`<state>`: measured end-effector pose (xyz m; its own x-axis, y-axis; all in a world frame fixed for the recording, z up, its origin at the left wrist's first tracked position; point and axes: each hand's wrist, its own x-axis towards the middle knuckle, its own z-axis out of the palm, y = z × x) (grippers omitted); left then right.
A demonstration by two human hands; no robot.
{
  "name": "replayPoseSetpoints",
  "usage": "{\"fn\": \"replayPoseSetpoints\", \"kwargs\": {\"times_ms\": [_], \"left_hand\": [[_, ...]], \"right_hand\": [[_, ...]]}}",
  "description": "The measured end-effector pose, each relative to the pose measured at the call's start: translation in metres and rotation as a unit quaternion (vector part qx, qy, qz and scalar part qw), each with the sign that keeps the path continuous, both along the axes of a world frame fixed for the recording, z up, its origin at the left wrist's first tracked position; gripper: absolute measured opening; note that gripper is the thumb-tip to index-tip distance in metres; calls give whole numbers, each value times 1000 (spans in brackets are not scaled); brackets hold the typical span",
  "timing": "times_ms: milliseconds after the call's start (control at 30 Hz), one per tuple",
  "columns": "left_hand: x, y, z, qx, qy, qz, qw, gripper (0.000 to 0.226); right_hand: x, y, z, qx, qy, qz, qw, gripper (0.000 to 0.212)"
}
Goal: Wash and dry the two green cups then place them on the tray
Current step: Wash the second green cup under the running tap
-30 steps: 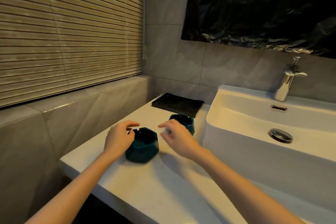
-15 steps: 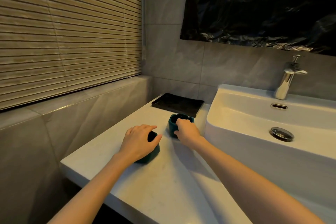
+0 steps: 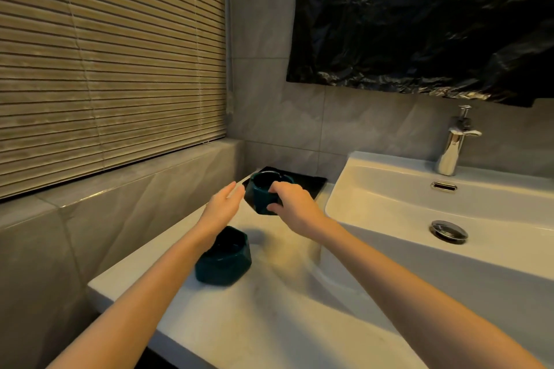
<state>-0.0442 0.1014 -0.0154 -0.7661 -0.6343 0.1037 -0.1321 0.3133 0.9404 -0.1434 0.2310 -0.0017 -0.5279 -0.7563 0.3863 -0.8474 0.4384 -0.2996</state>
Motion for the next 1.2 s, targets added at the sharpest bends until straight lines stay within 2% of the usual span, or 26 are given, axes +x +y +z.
{"fn": "replayPoseSetpoints", "kwargs": {"times_ms": [67,133,233,300,400,567,667,733,800,833,900,967,1033,1100,1200], "left_hand": [[-7,7,17,149,11,-47,988,61],[-16,19,35,264,20,-109,958,61],[-35,42,61,360,56,-150,919,53],[-51,61,76,389,70,-156,905,45],[-77,94,91,375,57,-181,908,30],[-124,148,88,351,35,-208,912,24],[-147,179,79,358,11,-212,909,26],[-161,198,71,336,-15,-238,911,29],[-174,216,67,318,-39,-261,911,26],[-180,224,65,310,-49,-271,910,22],[-191,239,64,289,-72,-298,907,15],[-203,250,61,257,-90,-329,904,15],[-216,257,56,197,-90,-360,908,14],[-228,260,51,130,-75,-397,906,17],[-244,262,46,59,-47,-434,898,43]], "right_hand": [[-2,12,22,-12,-11,12,1000,24],[-7,27,44,-15,-22,22,999,21],[-17,54,75,-3,-23,26,999,19],[-25,76,90,12,-13,23,1000,13],[-36,111,100,17,16,6,1000,16],[-60,178,99,-6,34,-35,999,25],[-78,217,89,-91,13,-75,993,18],[-96,240,79,-149,5,-144,978,17],[-110,261,71,-165,-74,-228,957,26],[-116,271,68,-162,-159,-258,939,33],[-124,288,63,-140,-353,-264,887,38],[-131,300,58,-138,-460,-239,844,35],[-140,308,52,-158,-477,-234,832,28],[-151,311,48,-172,-450,-245,841,28],[-165,312,42,-177,-383,-267,866,31]]}}
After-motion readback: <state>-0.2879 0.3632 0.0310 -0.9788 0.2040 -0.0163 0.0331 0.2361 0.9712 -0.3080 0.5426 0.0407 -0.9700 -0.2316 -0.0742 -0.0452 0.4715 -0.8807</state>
